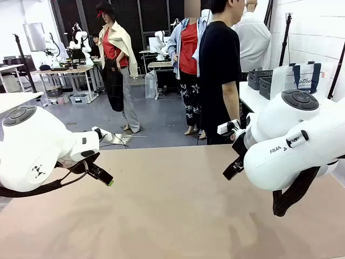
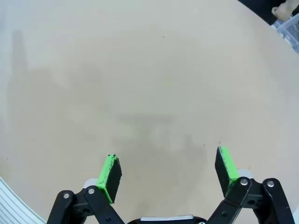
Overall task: Transfer purchased items from the store into the shopping bag.
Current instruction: Open the Reusable shopping bag in the center of the table.
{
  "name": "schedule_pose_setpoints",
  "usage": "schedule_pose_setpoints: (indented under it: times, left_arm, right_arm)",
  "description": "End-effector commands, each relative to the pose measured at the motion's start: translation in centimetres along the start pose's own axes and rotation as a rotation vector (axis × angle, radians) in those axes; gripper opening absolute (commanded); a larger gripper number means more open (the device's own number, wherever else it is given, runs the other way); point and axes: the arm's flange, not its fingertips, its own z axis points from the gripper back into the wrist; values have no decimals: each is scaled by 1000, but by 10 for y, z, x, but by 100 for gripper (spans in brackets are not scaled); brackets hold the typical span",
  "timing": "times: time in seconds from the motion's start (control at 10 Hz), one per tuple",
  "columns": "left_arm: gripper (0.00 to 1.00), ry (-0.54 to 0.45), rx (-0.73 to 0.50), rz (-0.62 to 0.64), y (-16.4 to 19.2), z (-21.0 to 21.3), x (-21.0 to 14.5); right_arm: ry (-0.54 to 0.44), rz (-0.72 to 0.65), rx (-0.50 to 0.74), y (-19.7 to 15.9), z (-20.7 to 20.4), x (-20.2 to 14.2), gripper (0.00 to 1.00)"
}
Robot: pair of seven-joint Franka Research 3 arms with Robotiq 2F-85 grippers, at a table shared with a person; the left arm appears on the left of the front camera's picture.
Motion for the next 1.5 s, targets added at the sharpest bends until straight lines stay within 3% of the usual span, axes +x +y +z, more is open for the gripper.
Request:
schedule_pose_setpoints:
  times: [0.0,1.4]
  left_arm:
    - [100,0,0,0,0,0,0]
    - [100,0,0,0,0,0,0]
  right_arm:
    - [0,0,0,0,0,0,100]
    - [0,0,0,0,0,0,100]
